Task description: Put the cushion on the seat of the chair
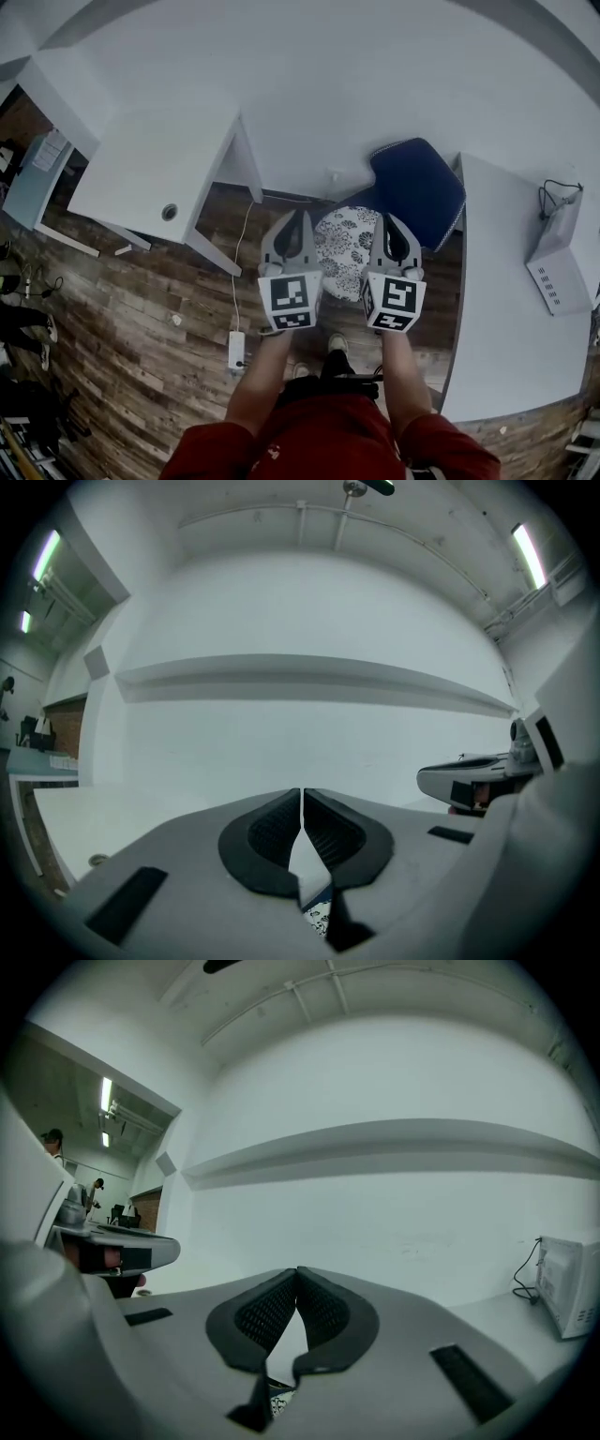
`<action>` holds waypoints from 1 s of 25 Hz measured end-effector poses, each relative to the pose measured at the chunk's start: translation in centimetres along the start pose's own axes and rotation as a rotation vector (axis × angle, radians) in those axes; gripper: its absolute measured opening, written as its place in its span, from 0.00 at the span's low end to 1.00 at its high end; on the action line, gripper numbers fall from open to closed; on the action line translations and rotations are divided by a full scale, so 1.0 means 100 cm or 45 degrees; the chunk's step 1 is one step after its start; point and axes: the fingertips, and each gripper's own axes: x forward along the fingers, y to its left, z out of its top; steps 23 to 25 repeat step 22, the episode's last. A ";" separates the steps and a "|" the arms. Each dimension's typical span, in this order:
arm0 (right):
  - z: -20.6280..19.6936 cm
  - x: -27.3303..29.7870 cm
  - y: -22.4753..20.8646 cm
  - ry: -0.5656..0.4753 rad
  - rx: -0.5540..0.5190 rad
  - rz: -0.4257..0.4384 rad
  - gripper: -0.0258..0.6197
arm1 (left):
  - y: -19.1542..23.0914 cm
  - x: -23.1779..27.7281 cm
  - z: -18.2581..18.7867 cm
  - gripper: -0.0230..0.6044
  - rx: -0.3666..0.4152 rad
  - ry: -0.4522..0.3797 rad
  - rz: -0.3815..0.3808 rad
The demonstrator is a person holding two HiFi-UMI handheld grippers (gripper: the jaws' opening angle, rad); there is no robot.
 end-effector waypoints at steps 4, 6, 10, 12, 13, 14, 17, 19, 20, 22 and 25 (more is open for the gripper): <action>0.030 -0.015 0.002 -0.058 -0.010 -0.005 0.09 | -0.003 -0.018 0.030 0.09 0.041 -0.053 -0.025; 0.040 -0.021 0.004 -0.083 -0.016 -0.007 0.08 | -0.006 -0.025 0.041 0.09 0.064 -0.077 -0.050; 0.057 -0.031 0.008 -0.113 -0.040 -0.009 0.08 | -0.008 -0.036 0.057 0.08 0.089 -0.110 -0.074; 0.060 -0.035 0.010 -0.121 -0.046 -0.007 0.08 | -0.009 -0.040 0.062 0.08 0.089 -0.119 -0.075; 0.061 -0.037 0.010 -0.122 -0.047 -0.007 0.08 | -0.009 -0.042 0.064 0.08 0.087 -0.122 -0.074; 0.061 -0.039 0.011 -0.121 -0.047 -0.005 0.08 | -0.010 -0.044 0.065 0.08 0.084 -0.124 -0.073; 0.063 -0.041 0.012 -0.120 -0.049 0.003 0.09 | -0.013 -0.046 0.066 0.08 0.083 -0.133 -0.078; 0.065 -0.040 0.011 -0.125 -0.058 0.003 0.08 | -0.017 -0.045 0.067 0.08 0.086 -0.146 -0.089; 0.066 -0.039 0.010 -0.129 -0.063 0.001 0.08 | -0.018 -0.044 0.067 0.08 0.088 -0.154 -0.096; 0.068 -0.037 0.007 -0.136 -0.072 -0.003 0.08 | -0.021 -0.040 0.066 0.08 0.095 -0.169 -0.110; 0.068 -0.037 0.007 -0.136 -0.072 -0.003 0.08 | -0.021 -0.040 0.066 0.08 0.095 -0.169 -0.110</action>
